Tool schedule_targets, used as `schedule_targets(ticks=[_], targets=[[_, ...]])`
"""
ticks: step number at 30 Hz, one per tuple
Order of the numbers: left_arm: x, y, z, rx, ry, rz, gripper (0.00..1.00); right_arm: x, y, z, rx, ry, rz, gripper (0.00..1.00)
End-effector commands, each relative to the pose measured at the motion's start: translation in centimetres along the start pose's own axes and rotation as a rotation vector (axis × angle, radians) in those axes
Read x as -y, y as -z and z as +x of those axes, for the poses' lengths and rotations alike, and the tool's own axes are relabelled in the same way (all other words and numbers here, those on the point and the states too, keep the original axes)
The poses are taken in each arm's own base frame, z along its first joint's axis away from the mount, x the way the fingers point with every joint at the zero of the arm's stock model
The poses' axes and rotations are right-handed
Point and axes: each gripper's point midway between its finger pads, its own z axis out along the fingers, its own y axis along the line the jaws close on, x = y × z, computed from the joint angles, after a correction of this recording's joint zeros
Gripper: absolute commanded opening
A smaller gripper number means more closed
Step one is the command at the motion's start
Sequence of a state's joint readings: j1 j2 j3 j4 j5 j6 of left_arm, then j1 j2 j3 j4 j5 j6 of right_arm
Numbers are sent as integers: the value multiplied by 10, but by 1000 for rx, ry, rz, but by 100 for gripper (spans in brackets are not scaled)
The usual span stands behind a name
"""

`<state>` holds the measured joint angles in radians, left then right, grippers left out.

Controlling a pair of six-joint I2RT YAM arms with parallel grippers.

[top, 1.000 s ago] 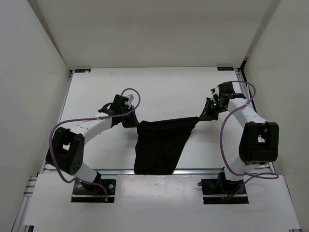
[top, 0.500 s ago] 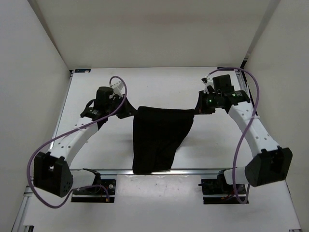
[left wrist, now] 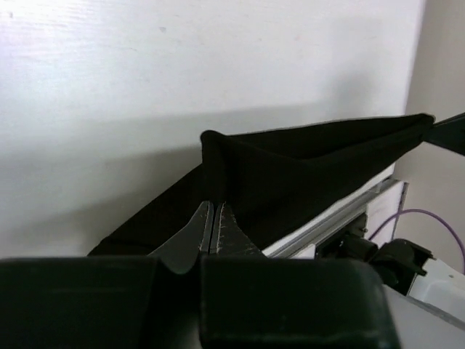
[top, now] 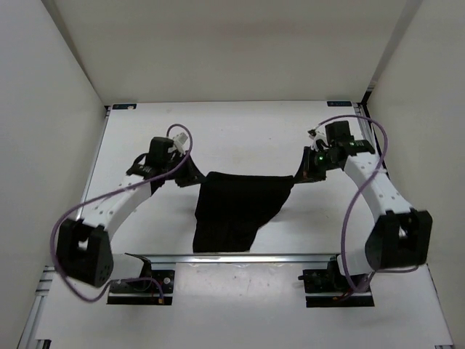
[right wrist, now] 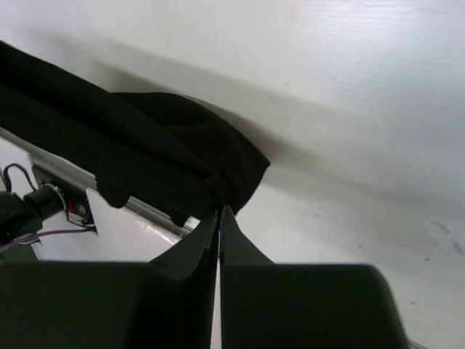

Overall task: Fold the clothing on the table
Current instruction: Fold the skirt

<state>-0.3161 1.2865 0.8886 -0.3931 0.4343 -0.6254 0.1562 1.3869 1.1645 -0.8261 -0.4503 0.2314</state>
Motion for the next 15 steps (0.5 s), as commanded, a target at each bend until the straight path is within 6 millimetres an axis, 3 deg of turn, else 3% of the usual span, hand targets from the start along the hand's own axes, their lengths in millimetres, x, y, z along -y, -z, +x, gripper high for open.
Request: schedule_targets(ticks=[1, 2, 3, 4, 6, 7, 9, 11, 12, 13, 14, 15], targets=[[10, -28, -55, 59, -72, -38, 0, 26, -19, -61, 76, 12, 61, 0], [28, -28, -83, 108, -107, -14, 0, 23, -14, -85, 124, 34, 82, 0], [19, -44, -88, 77, -96, -43, 0, 27, -14, -110, 159, 39, 109, 0], [35, -48, -118, 119, -115, -11, 0, 38, -14, -125, 185, 30, 150, 0], [77, -37, -174, 221, -137, 86, 0, 26, 15, -179, 348, 73, 179, 0], [81, -38, -187, 236, -132, 109, 0, 19, 26, -191, 402, 99, 181, 1], [123, -8, -227, 353, -171, 210, 0, 4, 65, -223, 582, 156, 222, 0], [146, 16, -241, 401, -209, 266, 0, -19, 103, -231, 713, 206, 212, 0], [155, 28, -242, 418, -226, 281, 0, -23, 106, -231, 726, 211, 188, 0], [149, 26, -235, 403, -226, 272, 0, -34, 117, -224, 748, 234, 152, 0], [154, 37, -233, 426, -246, 290, 0, -43, 128, -218, 773, 253, 136, 0], [147, 38, -216, 405, -223, 293, 0, -44, 116, -206, 742, 283, 113, 0]])
